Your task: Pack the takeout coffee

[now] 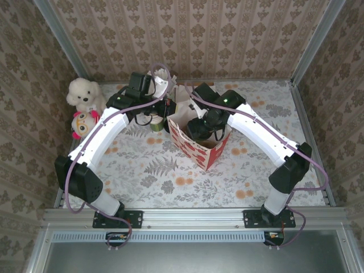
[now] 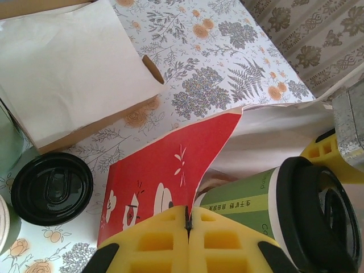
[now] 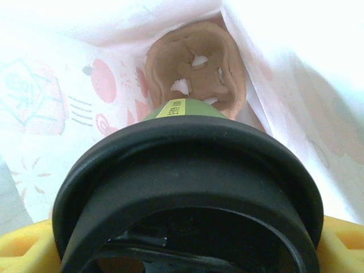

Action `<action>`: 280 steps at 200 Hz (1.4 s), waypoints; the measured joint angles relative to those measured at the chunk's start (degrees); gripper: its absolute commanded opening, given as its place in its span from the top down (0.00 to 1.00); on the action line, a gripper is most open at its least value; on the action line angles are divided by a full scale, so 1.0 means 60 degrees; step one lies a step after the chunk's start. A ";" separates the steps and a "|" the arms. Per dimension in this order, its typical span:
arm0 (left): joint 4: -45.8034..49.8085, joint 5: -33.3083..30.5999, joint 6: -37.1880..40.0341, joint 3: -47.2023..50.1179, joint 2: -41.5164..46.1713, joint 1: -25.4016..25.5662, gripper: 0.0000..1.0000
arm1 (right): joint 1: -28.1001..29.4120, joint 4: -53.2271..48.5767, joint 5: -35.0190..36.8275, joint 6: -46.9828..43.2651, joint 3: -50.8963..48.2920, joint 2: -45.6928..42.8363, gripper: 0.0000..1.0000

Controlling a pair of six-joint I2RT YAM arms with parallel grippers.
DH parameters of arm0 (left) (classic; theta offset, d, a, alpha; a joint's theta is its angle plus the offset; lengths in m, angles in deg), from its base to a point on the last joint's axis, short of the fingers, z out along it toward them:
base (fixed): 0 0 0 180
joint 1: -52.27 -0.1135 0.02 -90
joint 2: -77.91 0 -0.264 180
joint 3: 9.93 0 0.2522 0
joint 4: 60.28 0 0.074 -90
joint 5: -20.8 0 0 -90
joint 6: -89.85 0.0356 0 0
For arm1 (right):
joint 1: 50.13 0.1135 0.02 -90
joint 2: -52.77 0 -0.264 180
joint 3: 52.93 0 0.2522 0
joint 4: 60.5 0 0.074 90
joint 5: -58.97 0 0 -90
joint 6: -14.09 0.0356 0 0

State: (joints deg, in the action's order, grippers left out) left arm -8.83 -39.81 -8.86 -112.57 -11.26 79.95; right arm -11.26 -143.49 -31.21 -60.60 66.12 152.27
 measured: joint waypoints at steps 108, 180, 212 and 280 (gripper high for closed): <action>-0.0157 0.0259 0.0171 0.0000 0.0000 -0.0361 1.00 | 0.0000 -0.1464 0.0200 -0.0947 0.0062 0.0849 0.70; -0.0149 0.0412 0.0164 -0.0004 -0.0062 -0.0444 1.00 | -0.0029 -0.1399 0.0164 -0.1552 -0.0251 0.1060 0.70; -0.0149 0.0433 0.0164 -0.0004 -0.0131 -0.0444 1.00 | -0.0066 -0.1209 0.0102 -0.1610 -0.0492 0.1158 0.71; -0.0146 0.0463 0.0153 -0.0004 -0.0146 -0.0448 1.00 | -0.0080 -0.0940 0.0259 -0.1592 -0.0794 0.1158 0.71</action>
State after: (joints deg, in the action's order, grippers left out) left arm -9.70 -37.04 -7.95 -112.59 -12.13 77.26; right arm -11.74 -149.13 -29.66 -70.15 61.36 159.22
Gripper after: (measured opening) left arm 0.047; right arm 0.803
